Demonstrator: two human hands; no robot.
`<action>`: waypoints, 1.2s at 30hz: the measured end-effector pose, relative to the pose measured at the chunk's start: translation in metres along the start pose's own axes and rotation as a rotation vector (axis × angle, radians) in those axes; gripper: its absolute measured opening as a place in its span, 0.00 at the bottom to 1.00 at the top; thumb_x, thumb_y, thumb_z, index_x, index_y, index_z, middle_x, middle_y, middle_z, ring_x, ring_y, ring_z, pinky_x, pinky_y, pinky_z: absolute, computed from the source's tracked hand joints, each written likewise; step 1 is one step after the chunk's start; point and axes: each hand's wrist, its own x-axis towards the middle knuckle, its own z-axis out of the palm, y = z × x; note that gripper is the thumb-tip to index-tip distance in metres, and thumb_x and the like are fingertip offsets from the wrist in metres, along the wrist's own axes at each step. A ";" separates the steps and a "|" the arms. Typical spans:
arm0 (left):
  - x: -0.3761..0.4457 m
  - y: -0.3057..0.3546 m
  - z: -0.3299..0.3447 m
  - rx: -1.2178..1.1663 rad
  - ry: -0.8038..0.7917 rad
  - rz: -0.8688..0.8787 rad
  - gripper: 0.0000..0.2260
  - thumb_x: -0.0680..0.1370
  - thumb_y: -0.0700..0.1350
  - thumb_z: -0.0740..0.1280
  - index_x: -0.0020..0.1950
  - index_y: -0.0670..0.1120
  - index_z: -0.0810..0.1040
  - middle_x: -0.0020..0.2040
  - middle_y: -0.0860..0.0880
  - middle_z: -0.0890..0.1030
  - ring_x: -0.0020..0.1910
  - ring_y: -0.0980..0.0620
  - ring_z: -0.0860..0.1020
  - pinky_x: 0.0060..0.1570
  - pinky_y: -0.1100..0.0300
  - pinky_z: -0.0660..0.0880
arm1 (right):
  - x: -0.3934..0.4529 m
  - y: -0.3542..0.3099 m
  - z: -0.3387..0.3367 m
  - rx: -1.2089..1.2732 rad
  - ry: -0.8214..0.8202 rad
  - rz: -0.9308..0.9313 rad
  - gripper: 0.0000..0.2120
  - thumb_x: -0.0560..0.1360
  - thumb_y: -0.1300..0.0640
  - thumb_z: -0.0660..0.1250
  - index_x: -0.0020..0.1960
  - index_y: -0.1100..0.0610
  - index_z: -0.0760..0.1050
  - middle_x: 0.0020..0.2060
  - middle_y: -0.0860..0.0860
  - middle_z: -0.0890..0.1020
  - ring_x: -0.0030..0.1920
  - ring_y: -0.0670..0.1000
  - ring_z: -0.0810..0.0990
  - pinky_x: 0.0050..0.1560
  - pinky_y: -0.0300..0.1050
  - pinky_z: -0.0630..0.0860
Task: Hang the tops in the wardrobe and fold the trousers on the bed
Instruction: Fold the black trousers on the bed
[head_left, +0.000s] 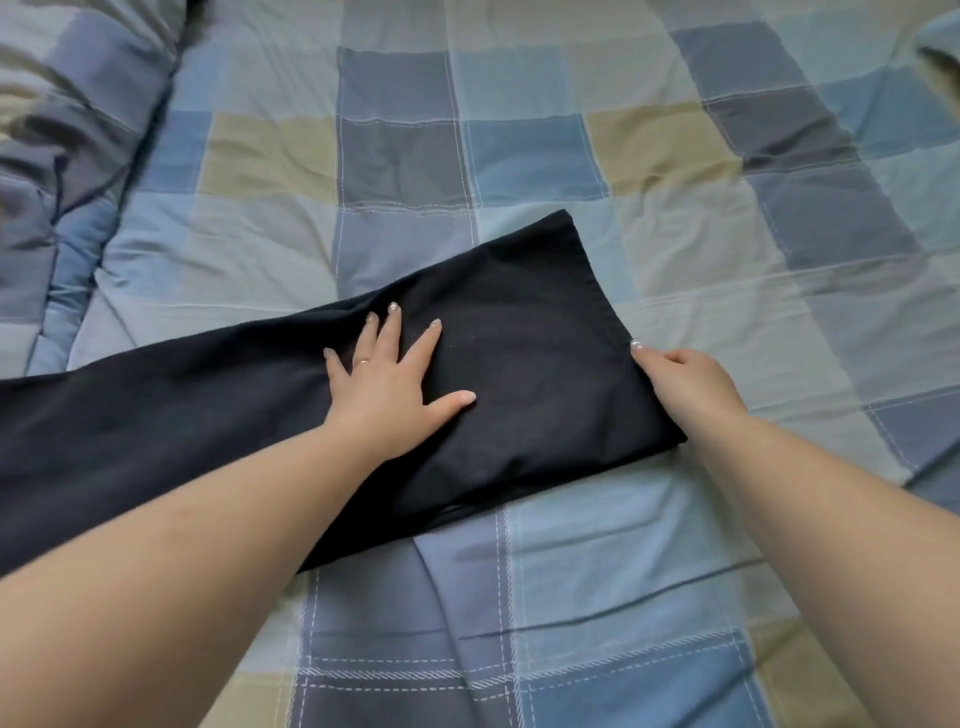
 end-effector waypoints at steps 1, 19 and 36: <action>0.000 -0.002 0.007 0.031 -0.018 -0.003 0.41 0.67 0.75 0.50 0.77 0.62 0.44 0.79 0.48 0.39 0.77 0.47 0.37 0.70 0.34 0.42 | 0.003 -0.003 -0.003 0.007 -0.062 0.023 0.22 0.75 0.41 0.62 0.52 0.59 0.78 0.52 0.55 0.81 0.52 0.56 0.78 0.54 0.49 0.74; -0.092 0.092 0.026 0.021 0.080 0.375 0.43 0.67 0.78 0.44 0.77 0.58 0.41 0.79 0.45 0.41 0.77 0.43 0.39 0.70 0.35 0.40 | -0.083 0.100 -0.102 -0.087 0.034 0.097 0.16 0.77 0.44 0.62 0.46 0.56 0.77 0.39 0.50 0.78 0.42 0.53 0.74 0.35 0.44 0.65; -0.080 0.317 0.036 -0.095 -0.397 0.293 0.35 0.73 0.71 0.55 0.76 0.64 0.45 0.79 0.40 0.46 0.77 0.39 0.44 0.72 0.36 0.53 | -0.151 0.181 -0.111 0.257 -0.032 -0.071 0.24 0.76 0.57 0.65 0.70 0.45 0.66 0.59 0.41 0.75 0.61 0.43 0.73 0.55 0.33 0.69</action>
